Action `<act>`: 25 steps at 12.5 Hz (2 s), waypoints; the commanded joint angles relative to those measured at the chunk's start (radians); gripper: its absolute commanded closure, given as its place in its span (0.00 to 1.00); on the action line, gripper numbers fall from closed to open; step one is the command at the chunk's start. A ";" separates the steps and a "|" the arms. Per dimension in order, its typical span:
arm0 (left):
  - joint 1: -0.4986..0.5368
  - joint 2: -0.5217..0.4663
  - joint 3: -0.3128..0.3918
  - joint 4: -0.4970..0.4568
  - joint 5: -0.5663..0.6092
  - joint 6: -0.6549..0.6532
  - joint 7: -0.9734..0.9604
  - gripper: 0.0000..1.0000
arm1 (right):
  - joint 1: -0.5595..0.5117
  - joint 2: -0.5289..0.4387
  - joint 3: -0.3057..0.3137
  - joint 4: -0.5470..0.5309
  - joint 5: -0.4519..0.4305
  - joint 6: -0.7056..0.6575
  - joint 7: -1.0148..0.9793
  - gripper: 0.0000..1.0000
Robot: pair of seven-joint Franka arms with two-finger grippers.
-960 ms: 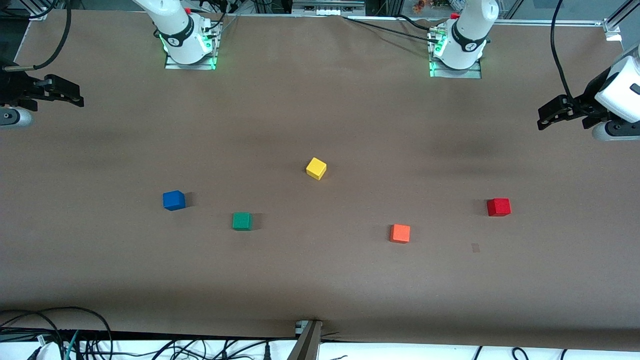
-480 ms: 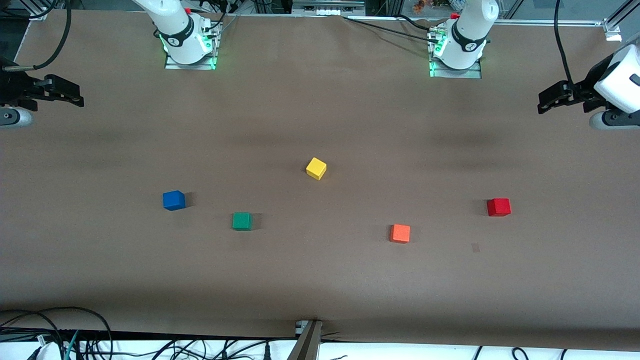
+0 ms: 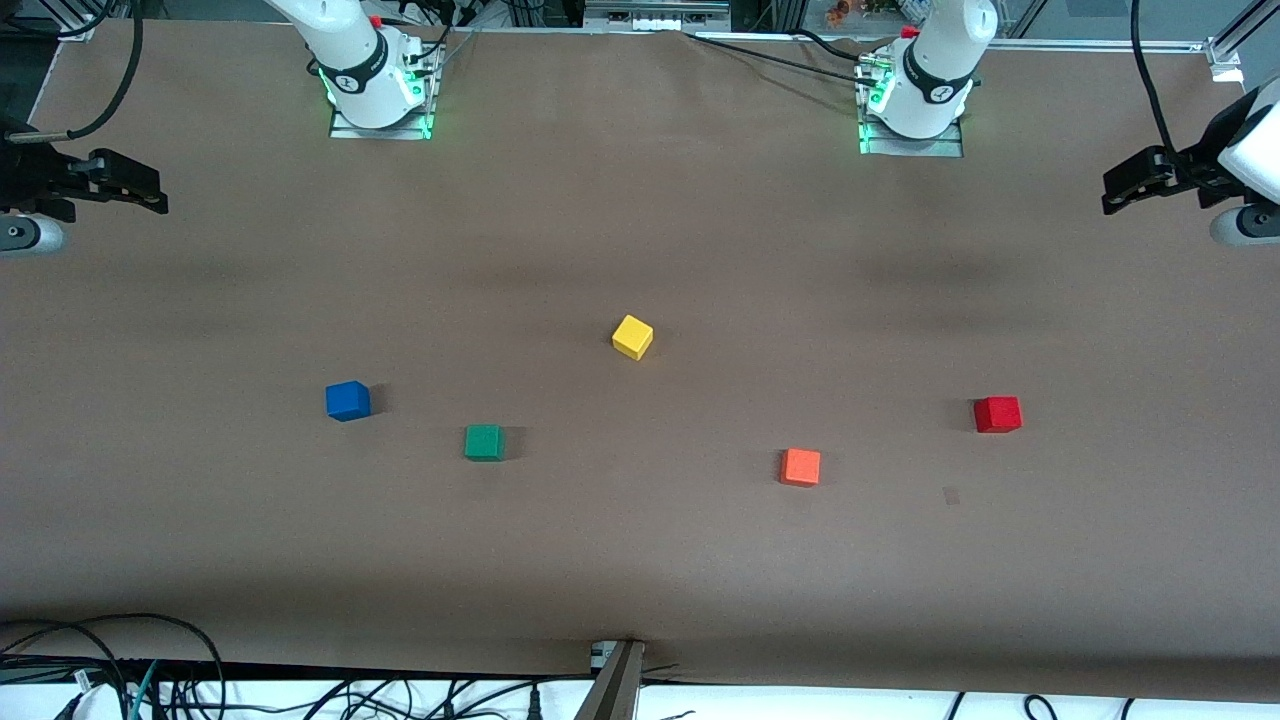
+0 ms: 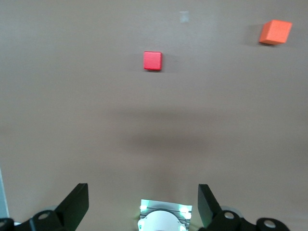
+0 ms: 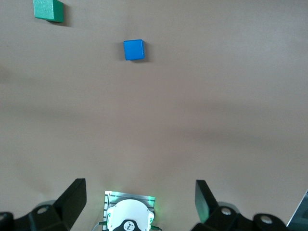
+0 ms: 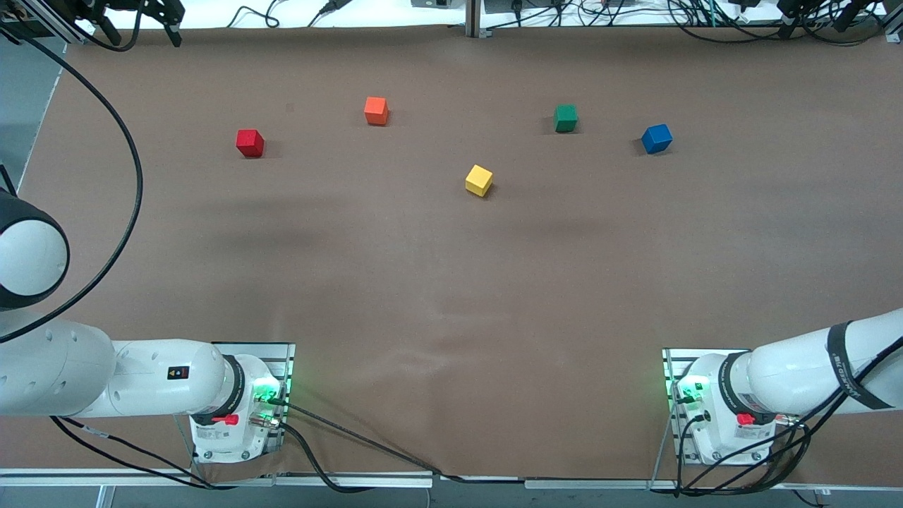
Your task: Pass red block to right arm, stack on blue
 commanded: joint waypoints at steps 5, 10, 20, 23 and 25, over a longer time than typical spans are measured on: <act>0.021 0.041 0.014 0.028 0.291 -0.013 0.490 0.00 | -0.003 0.008 0.002 0.017 0.000 0.000 -0.013 0.00; 0.201 0.274 0.022 0.157 0.297 0.051 1.024 0.00 | -0.004 0.008 0.000 0.019 0.000 0.000 -0.013 0.00; 0.447 0.597 0.021 0.234 -0.008 0.307 1.788 0.00 | -0.004 0.008 0.000 0.017 0.000 0.001 -0.011 0.00; 0.487 0.728 0.021 0.313 -0.156 0.317 1.983 0.00 | -0.004 0.008 0.000 0.019 0.000 0.001 -0.011 0.00; 0.508 0.800 0.021 0.327 -0.285 0.315 2.107 0.00 | -0.004 0.008 0.000 0.017 0.000 0.000 -0.011 0.00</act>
